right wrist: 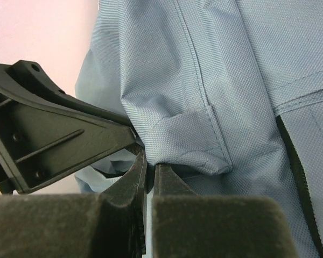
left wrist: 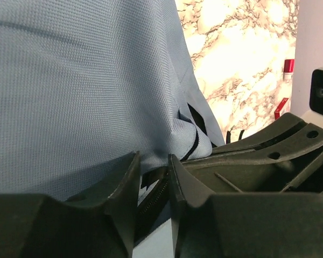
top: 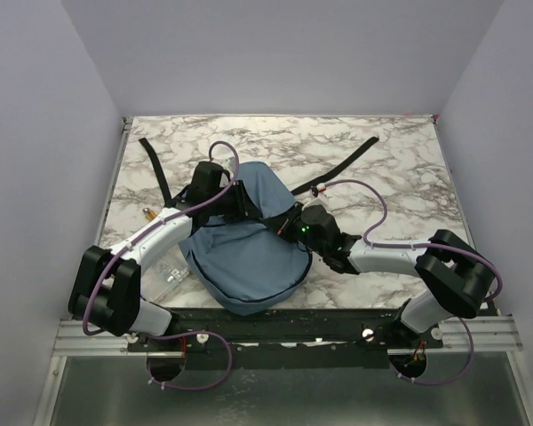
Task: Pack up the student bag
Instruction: Unzip the student bag at the center of the board.
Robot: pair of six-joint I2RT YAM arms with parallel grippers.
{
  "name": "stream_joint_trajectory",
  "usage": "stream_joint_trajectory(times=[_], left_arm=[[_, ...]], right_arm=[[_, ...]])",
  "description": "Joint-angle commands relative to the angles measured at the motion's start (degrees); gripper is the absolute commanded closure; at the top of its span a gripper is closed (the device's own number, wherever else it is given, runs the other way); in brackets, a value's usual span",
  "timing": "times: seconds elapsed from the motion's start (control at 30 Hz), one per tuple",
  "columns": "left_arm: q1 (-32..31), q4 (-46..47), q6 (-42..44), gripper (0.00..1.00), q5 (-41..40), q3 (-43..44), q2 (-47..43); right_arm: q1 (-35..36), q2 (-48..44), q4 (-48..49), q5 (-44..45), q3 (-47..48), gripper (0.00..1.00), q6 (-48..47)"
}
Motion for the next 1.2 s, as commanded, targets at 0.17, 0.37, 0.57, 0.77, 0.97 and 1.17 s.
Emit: stream_joint_trajectory(times=[0.17,0.37,0.57,0.77,0.97,1.17], left_arm=[[-0.80,1.71,0.75,1.00,3.09,-1.79,-1.40],[-0.84,-3.03,1.73,1.00,-2.58,-4.60,-7.30],[-0.80,-7.72,1.11,1.00,-5.52,-5.02,-11.63],[-0.67,-13.94,1.88,1.00,-18.09,-7.36,-16.66],[2.74,-18.42,-0.10,1.00,-29.14,-12.16,-27.55],[6.47,-23.63,-1.59,1.00,-38.03,-13.28,-35.20]], right_arm=[[0.15,-2.63,1.13,-0.03,-0.24,0.82,-0.84],[0.06,-3.52,-6.47,3.02,1.81,0.55,0.70],[0.08,-0.67,-6.59,3.01,3.95,0.67,1.60],[-0.09,-1.07,-7.47,5.13,4.10,0.81,1.13],[-2.44,-1.97,-5.50,2.61,3.05,0.99,-2.13],[-6.82,-1.72,-3.54,-1.81,3.42,1.00,-6.29]])
